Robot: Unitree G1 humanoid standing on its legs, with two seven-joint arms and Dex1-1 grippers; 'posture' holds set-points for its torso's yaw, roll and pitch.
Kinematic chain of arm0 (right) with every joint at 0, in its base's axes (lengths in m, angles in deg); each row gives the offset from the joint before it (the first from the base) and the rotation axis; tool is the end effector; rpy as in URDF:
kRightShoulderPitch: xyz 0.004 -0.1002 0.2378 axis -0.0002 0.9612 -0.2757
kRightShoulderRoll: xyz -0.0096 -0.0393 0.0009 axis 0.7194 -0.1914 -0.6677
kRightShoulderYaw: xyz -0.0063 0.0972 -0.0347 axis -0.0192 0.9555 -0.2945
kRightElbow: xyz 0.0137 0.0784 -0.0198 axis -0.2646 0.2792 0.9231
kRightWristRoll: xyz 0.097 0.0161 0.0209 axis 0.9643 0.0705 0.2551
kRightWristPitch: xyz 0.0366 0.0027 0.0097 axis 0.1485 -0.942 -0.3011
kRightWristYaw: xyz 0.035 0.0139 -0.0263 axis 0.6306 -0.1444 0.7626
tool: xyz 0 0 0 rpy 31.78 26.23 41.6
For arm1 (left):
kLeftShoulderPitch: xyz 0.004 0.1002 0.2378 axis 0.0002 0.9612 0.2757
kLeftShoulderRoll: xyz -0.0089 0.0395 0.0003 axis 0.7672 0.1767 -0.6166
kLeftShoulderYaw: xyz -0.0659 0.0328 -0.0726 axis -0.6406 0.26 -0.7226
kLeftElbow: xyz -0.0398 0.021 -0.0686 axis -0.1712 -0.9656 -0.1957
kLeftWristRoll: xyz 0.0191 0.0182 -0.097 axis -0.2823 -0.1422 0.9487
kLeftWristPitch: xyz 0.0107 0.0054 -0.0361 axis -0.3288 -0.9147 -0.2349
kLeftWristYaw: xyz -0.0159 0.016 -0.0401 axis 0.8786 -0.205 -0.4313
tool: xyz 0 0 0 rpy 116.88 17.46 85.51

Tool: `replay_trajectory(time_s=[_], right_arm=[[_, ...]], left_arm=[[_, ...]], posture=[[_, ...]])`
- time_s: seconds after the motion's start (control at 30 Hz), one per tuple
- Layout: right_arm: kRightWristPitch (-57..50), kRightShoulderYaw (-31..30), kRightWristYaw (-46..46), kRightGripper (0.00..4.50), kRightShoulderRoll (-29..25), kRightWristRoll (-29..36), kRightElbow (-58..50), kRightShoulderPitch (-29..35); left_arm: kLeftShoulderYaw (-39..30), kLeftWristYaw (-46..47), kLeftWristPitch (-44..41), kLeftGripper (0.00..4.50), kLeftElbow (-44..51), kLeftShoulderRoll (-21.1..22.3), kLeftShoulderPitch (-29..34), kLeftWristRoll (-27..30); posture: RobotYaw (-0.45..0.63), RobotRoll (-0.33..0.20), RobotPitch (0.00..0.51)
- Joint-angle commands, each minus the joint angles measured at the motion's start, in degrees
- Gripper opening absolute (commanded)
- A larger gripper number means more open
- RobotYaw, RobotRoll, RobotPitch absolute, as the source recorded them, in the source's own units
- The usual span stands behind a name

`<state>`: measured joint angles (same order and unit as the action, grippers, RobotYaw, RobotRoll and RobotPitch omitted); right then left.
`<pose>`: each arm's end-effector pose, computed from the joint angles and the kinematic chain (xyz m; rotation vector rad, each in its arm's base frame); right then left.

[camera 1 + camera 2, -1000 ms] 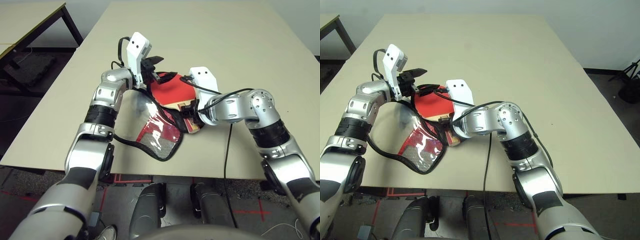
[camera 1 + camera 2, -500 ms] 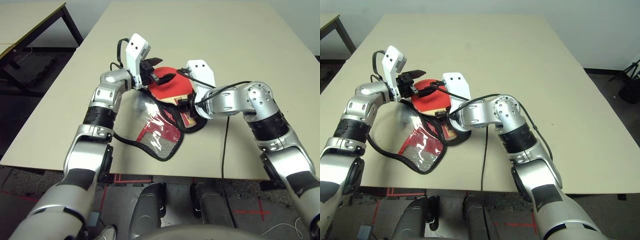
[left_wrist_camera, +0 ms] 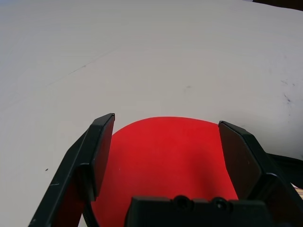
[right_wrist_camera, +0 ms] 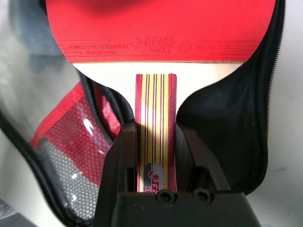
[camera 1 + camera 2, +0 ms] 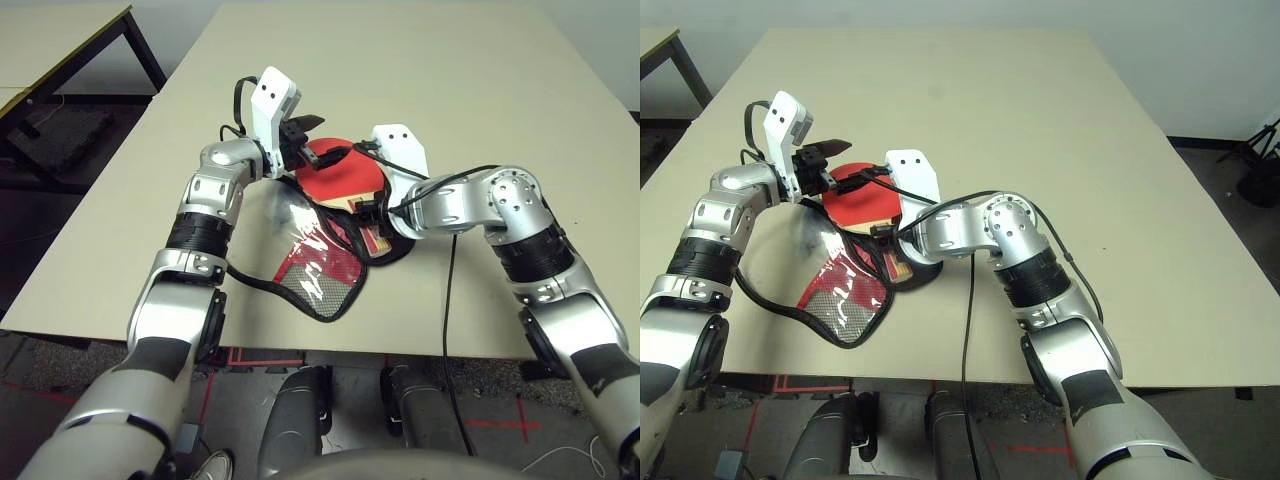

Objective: Store the ping-pong paddle in its case and zip it.

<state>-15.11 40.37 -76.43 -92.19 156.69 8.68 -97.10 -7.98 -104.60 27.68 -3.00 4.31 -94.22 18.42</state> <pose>0.2713 -0.0710 0.2131 0.0864 0.8519 0.4805 0.3513 0.1906 0.2005 0.2864 -0.0176 -0.8385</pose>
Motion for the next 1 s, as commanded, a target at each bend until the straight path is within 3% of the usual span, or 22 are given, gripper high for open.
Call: replay_trajectory(time_s=[0.03, 0.33, 0.37, 0.67, 0.77, 0.9, 1.0], right_arm=[[-1.0, 2.0, 2.2, 1.13, 0.9, -2.8, 0.2, -0.5], [-5.4, 4.6, 7.3, 1.2, 2.1, -8.4, 1.5, -1.1], [-6.3, 4.9, 7.8, 1.86, 2.1, -8.6, 1.8, -1.2], [-9.6, 9.8, 13.8, 4.47, 2.7, -15.3, 4.4, -5.1], [-9.3, 12.3, 21.3, 4.47, 1.2, -20.0, 4.3, -7.7], [-2.6, 9.8, 45.2, 4.47, -10.7, -34.9, 1.0, -7.6], [7.8, 6.5, 60.1, 4.47, -17.6, -47.5, 1.6, -4.0]], left_arm=[[0.1, 0.0, -0.3, 4.5, 0.9, 0.4, 0.8, -0.5], [0.1, 0.0, -1.1, 4.5, 2.4, 0.7, 1.3, -0.4], [0.1, 0.0, -1.1, 4.5, 2.5, 0.8, 1.4, -0.4], [0.1, -0.1, -0.7, 4.5, 1.4, 0.7, 0.1, -0.5], [-0.8, 0.0, -0.5, 4.5, 1.0, 0.8, -1.6, 0.1], [-4.3, 1.8, 1.2, 4.5, -4.6, 2.8, -7.8, 1.3], [-5.3, 2.6, 4.0, 4.5, -10.7, 4.8, -11.0, 0.0]], posture=[[-0.08, 0.0, 0.131], [-0.06, 0.0, 0.124], [-0.06, 0.0, 0.123], [-0.08, 0.0, 0.114], [-0.08, 0.0, 0.11], [-0.07, 0.0, 0.11], [-0.06, 0.0, 0.111]])
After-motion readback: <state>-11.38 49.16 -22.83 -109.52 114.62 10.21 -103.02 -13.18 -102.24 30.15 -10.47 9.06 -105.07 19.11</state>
